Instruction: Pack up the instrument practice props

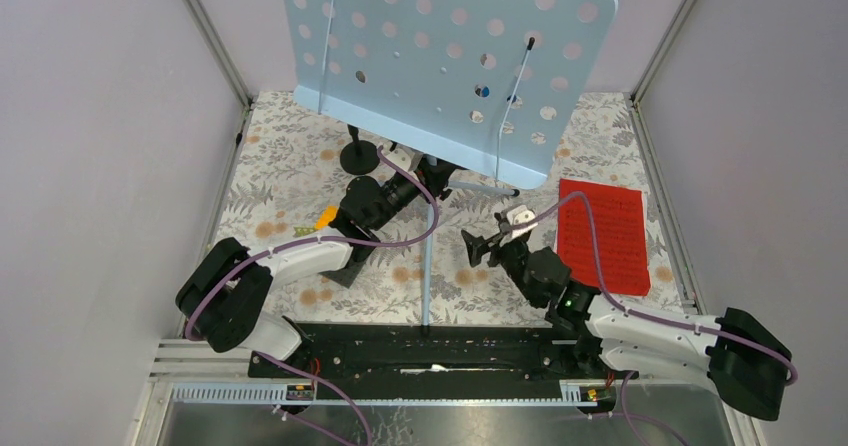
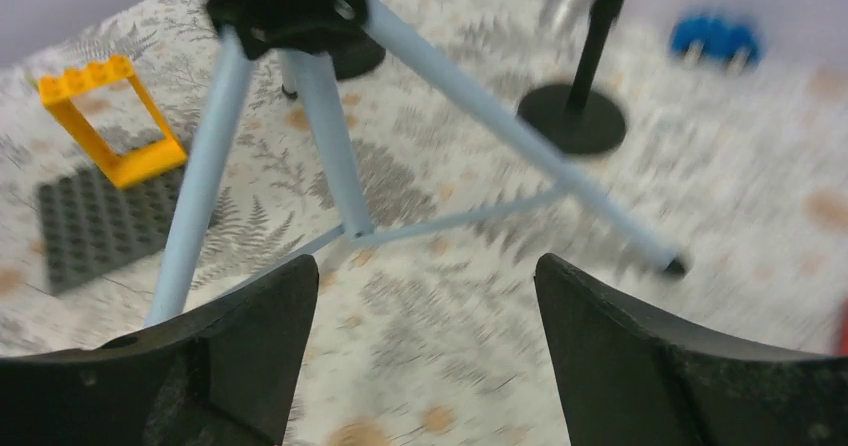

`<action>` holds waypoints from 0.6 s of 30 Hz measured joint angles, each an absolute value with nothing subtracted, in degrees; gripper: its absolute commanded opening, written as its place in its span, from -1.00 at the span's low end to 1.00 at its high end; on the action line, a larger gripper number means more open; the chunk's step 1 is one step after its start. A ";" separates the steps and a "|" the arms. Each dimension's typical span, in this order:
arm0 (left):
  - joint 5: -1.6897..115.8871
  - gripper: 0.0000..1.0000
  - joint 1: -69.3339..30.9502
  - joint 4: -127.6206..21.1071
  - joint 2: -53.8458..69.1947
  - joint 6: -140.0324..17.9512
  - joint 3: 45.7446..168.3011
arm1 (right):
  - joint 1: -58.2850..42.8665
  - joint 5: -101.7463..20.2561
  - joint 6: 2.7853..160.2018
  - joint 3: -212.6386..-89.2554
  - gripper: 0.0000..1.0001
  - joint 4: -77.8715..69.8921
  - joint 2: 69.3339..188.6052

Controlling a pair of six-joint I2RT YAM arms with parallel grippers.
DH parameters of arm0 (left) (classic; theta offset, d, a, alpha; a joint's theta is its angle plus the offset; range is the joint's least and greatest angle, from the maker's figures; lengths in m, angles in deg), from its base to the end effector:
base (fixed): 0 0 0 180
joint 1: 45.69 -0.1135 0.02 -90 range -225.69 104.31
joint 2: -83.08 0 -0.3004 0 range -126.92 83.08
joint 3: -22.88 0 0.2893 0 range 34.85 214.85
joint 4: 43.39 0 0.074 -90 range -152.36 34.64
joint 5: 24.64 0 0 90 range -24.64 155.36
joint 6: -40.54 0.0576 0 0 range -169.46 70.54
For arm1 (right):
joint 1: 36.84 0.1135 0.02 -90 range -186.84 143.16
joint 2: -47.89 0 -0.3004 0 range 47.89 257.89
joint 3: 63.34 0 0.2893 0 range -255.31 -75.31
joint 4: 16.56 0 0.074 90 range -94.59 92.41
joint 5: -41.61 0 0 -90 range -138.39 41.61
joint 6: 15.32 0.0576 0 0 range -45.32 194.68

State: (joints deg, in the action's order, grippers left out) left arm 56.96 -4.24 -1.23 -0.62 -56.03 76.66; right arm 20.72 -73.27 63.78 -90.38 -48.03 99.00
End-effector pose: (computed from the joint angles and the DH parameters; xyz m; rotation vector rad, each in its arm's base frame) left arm 0.2686 -0.2484 0.2956 0.5411 1.2971 -0.8002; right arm 0.1389 0.1733 0.2456 -0.5037 1.3739 0.3523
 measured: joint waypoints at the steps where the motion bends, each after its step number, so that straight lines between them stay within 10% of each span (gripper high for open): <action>1: 56.96 -1.00 -4.24 -1.23 -0.62 -56.03 76.68 | 20.72 -75.32 71.32 -91.02 0.74 -45.49 99.72; 8: 57.00 -1.00 -4.24 -1.23 -0.62 -56.03 76.70 | 12.68 -74.12 113.22 -101.22 0.70 -23.87 107.74; 18: 57.02 -1.00 -4.24 -1.25 -0.66 -56.03 76.74 | 2.95 -56.18 140.92 -93.51 0.51 -44.73 108.29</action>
